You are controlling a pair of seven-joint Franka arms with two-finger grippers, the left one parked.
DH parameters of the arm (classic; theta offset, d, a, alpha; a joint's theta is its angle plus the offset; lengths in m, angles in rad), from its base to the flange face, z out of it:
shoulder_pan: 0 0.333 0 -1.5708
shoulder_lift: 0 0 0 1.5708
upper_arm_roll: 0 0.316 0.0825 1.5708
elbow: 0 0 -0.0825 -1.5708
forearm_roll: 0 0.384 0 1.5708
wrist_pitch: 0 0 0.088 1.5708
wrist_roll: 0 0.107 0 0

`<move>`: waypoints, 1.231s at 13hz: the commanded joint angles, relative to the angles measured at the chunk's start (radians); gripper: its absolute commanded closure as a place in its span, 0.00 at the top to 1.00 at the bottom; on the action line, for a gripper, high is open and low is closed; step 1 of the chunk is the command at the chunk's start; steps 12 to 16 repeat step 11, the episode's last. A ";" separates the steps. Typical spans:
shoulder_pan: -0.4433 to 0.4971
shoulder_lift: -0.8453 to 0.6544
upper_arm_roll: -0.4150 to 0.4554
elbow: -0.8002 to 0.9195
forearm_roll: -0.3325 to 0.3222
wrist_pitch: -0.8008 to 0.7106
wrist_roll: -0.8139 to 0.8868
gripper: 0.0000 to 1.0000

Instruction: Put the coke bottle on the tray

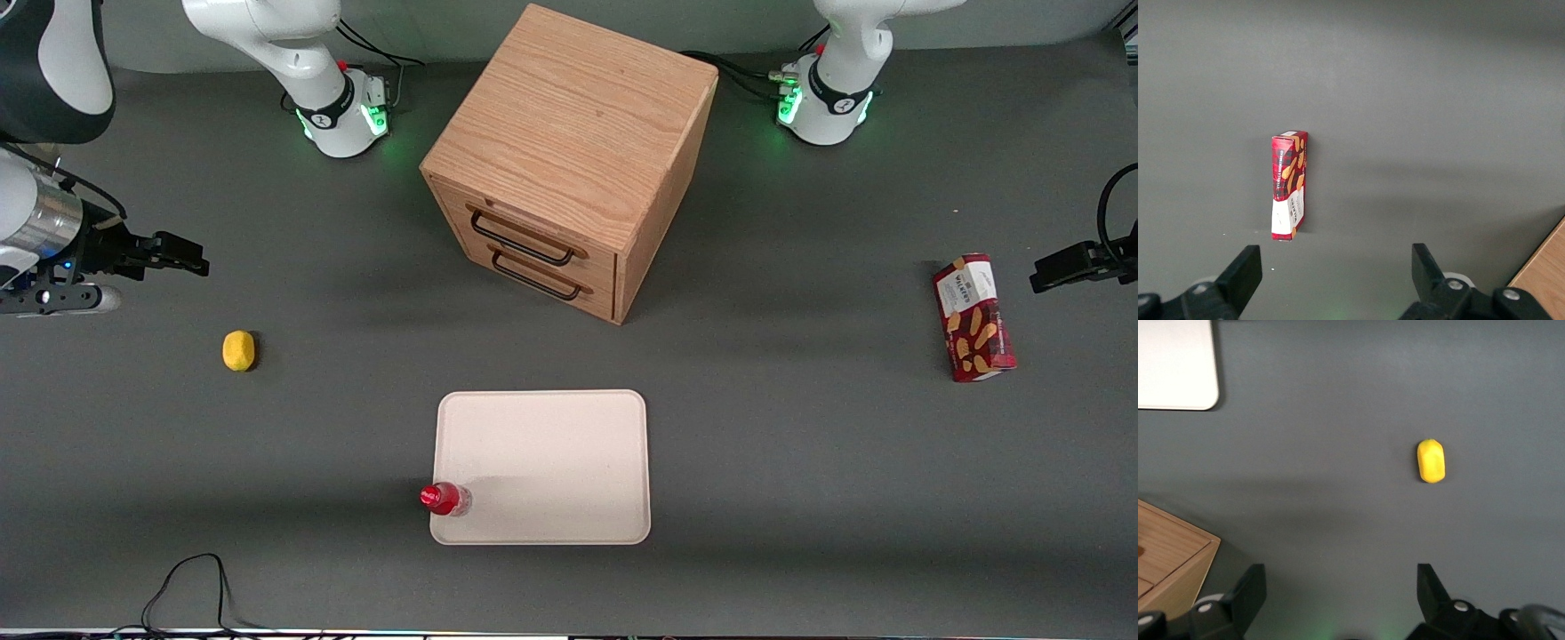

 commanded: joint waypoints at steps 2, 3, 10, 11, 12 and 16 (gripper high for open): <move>0.085 0.017 -0.038 0.053 0.012 0.021 0.082 1.00; 0.087 0.027 -0.044 0.083 0.014 -0.002 0.076 1.00; 0.149 0.031 -0.109 0.103 0.003 -0.067 0.024 1.00; 0.143 0.031 -0.109 0.104 0.003 -0.067 0.026 1.00; 0.143 0.031 -0.109 0.104 0.003 -0.067 0.026 1.00; 0.143 0.031 -0.109 0.104 0.003 -0.067 0.026 1.00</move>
